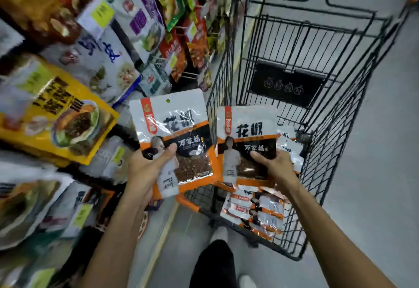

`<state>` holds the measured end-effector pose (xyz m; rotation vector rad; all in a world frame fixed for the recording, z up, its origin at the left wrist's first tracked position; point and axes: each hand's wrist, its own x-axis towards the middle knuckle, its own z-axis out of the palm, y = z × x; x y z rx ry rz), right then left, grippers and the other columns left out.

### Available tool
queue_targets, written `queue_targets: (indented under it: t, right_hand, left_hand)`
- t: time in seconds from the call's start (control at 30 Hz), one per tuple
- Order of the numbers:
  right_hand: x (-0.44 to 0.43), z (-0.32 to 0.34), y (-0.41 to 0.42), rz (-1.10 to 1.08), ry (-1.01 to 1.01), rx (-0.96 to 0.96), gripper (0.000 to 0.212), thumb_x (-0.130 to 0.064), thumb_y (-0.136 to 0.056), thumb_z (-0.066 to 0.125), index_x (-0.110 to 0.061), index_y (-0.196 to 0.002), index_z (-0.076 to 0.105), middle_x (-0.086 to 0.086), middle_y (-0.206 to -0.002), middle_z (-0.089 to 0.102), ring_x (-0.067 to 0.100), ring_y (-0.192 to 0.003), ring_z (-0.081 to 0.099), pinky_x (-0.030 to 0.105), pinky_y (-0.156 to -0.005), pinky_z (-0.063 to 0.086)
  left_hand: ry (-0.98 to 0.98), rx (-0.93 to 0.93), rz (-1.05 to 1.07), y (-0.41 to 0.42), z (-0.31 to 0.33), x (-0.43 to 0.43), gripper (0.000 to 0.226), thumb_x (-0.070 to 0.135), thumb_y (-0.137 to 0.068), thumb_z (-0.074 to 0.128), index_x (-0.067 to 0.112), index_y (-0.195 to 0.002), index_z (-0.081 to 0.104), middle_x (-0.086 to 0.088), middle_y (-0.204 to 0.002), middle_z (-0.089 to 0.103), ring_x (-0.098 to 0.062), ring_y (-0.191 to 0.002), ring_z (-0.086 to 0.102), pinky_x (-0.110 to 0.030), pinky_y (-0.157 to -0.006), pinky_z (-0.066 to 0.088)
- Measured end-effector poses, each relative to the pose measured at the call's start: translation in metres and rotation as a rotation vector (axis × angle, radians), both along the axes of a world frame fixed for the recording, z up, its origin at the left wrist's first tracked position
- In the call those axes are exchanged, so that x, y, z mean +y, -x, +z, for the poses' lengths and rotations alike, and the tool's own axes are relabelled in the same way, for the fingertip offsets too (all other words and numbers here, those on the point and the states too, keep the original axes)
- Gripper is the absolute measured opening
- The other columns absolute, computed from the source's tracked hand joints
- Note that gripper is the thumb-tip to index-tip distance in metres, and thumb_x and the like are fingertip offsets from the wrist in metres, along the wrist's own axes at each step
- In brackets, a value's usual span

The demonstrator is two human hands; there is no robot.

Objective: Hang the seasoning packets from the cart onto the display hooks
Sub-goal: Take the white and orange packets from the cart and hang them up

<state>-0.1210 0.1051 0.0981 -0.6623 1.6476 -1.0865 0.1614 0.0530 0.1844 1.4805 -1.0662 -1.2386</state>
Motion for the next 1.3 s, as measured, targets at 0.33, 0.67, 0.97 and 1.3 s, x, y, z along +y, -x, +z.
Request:
queue_targets:
  t: [0.33,0.67,0.97,1.3]
  right_hand:
    - [0.04,0.149,-0.073,0.389,0.29,0.009,0.017,-0.019,-0.078,0.077,-0.007,-0.09,0.072,0.011,-0.088,0.076,0.022,-0.078,0.073,0.028,-0.063,0.058]
    - [0.101,0.23,-0.221,0.741,0.496,-0.066,0.009,-0.012,-0.076,0.077,-0.014,-0.084,0.073,-0.002,-0.082,0.075,0.003,-0.07,0.068,0.012,-0.058,0.052]
    - [0.234,0.279,-0.373,1.063,0.552,-0.236,0.028,-0.032,-0.066,0.079,-0.024,-0.092,0.072,-0.013,-0.092,0.076,0.001,-0.088,0.07,0.015,-0.069,0.052]
    - [0.37,0.307,-0.501,1.228,0.567,-0.33,0.029,-0.037,-0.063,0.08,-0.03,-0.09,0.075,-0.011,-0.099,0.075,0.005,-0.095,0.07,0.03,-0.082,0.05]
  left_hand:
    - [0.116,-0.071,0.309,-0.094,0.108,0.145,0.053,0.043,-0.05,0.087,0.019,-0.094,0.067,-0.001,-0.091,0.075,-0.023,-0.088,0.071,-0.045,-0.084,0.056]
    - [0.264,-0.157,0.654,-0.203,0.181,0.316,0.046,0.047,-0.05,0.083,0.018,-0.083,0.069,0.0,-0.08,0.073,-0.012,-0.075,0.069,-0.033,-0.072,0.058]
    - [0.403,-0.318,0.853,-0.306,0.223,0.514,0.064,0.04,-0.068,0.078,-0.001,-0.112,0.056,-0.024,-0.087,0.059,-0.028,-0.081,0.064,-0.051,-0.071,0.051]
    - [0.386,-0.375,1.018,-0.41,0.236,0.672,0.043,0.025,-0.077,0.077,0.033,-0.049,0.045,0.011,-0.045,0.034,-0.012,-0.047,0.039,-0.022,-0.049,0.037]
